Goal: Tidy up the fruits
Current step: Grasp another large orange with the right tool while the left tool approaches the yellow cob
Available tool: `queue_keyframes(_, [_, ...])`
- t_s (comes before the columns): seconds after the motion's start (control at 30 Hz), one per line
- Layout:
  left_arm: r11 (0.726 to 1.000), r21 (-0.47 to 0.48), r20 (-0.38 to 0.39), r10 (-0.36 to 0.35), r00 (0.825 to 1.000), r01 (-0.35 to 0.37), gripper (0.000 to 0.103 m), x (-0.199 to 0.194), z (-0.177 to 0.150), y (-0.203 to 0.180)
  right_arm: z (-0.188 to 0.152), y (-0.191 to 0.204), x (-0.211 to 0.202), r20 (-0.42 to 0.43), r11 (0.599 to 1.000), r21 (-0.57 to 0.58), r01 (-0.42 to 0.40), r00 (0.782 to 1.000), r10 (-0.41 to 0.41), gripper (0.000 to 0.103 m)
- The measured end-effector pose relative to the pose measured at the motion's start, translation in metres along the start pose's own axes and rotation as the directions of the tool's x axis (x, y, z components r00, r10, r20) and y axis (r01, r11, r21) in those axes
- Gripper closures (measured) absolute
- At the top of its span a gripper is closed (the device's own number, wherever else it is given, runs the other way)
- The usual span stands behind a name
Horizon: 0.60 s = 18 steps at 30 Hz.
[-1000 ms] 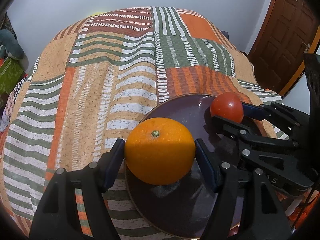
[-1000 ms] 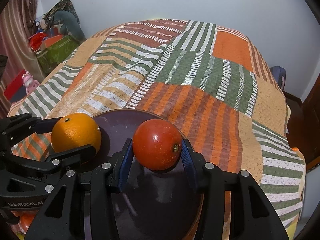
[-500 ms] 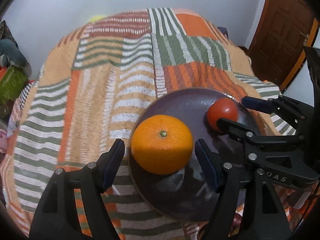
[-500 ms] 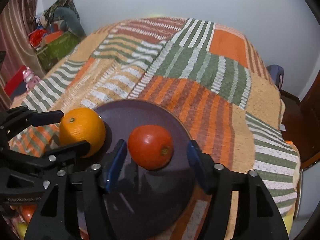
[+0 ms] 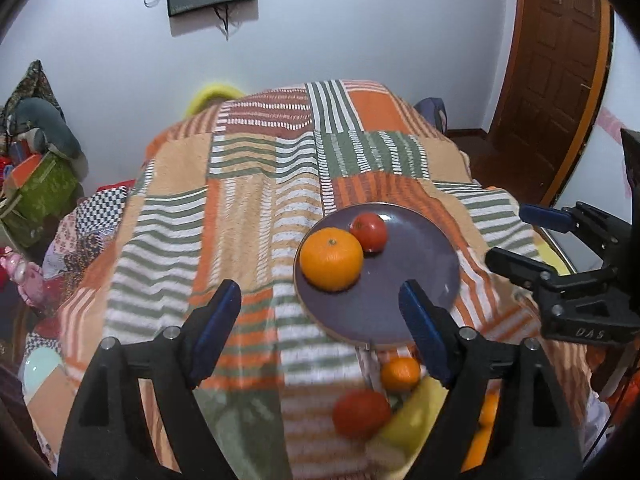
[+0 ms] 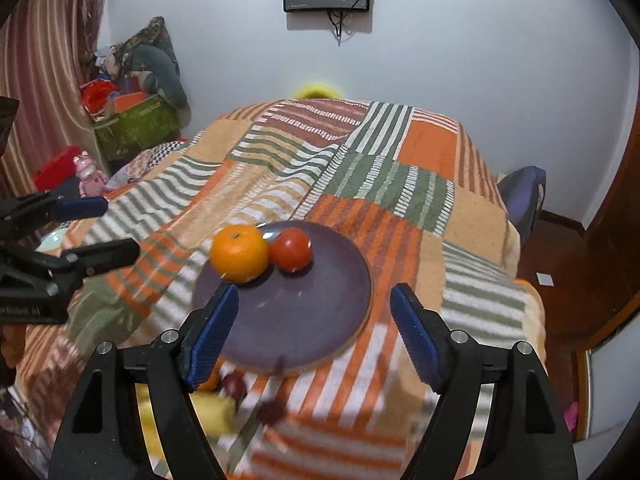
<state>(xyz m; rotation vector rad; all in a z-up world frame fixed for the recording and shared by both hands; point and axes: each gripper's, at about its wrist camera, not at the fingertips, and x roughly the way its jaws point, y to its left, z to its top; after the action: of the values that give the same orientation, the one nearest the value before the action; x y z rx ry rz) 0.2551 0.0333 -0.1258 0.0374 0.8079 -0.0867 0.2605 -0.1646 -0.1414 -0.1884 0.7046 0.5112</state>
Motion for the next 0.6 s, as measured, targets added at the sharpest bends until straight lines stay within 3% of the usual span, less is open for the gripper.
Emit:
queue_keyframes(0.23, [1.0,-0.002,0.013,-0.016,1.0,0.016,0.013,-0.055,-0.043,-0.001,-0.039,0.012,-0.041,0.023,1.0,0.028,0.0,1.0,-0.001,0.023])
queue_keyframes(0.6, [0.999,0.007,-0.037,-0.04,0.999,0.04,0.013,-0.082,-0.098,-0.009,-0.098,0.053,-0.05,-0.053,0.999,0.006,-0.039,0.998,0.039,0.022])
